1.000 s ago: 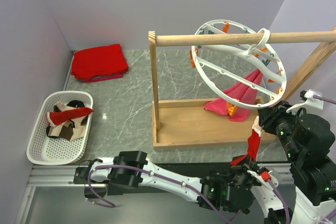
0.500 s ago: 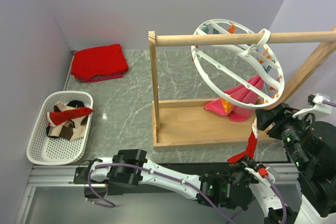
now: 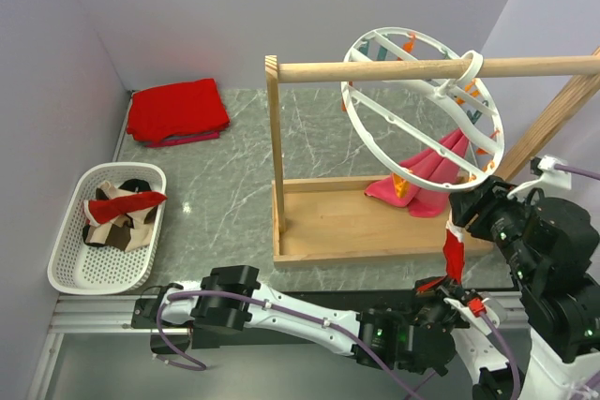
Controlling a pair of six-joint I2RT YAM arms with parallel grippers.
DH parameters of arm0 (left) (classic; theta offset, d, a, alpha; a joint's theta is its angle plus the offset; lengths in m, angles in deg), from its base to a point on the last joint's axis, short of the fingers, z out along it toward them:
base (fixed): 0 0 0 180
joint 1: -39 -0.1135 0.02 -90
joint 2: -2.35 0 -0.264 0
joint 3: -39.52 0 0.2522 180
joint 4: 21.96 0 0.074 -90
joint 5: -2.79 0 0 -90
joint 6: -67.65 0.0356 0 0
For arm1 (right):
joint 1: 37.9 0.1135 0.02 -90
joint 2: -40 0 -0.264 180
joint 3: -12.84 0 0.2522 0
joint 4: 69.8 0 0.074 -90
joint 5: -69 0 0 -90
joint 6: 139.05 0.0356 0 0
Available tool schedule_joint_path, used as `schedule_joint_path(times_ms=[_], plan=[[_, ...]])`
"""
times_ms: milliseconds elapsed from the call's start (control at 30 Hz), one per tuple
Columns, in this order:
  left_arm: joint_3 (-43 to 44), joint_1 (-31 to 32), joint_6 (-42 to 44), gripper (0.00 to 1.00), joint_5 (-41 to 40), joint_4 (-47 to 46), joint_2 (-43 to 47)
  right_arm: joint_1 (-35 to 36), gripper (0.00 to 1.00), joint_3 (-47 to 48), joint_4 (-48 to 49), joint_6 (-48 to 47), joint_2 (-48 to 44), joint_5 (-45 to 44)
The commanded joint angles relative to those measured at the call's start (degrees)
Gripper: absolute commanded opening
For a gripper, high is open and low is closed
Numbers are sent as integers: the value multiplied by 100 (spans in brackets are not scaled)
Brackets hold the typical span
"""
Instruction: Remove the socks clipped to the hanger
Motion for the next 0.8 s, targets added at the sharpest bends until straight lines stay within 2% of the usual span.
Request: schedule_joint_path(times_ms=[0,67,167,200,300,433,533,767], plan=[[184,1,-129,1,95,134,128,-19,52,-458,849,-45,-44,178],[61,1,-278,1,138,300,286,-28,53,-547,974,-106,-167,423],[-324,-17,-910,1,612,852,777,-19,66,-652,1150,-168,-317,897],[-492,-43,-1338,1,1083,933,970,-19,73,-696,1202,-177,-361,986],[-1230,-165,-1894,1,1867,1109,1822,-19,81,-811,1282,-186,-458,1285],[-1977,-298,-2220,2,2922,1241,2824,-19,85,-890,1405,-116,-572,1497],[-2154,-386,-2405,3,3257,1452,3307,-19,87,-776,1484,-45,-607,1760],[-2795,-649,-2686,4,4828,1505,4363,-10,91,-442,1703,175,-598,2586]])
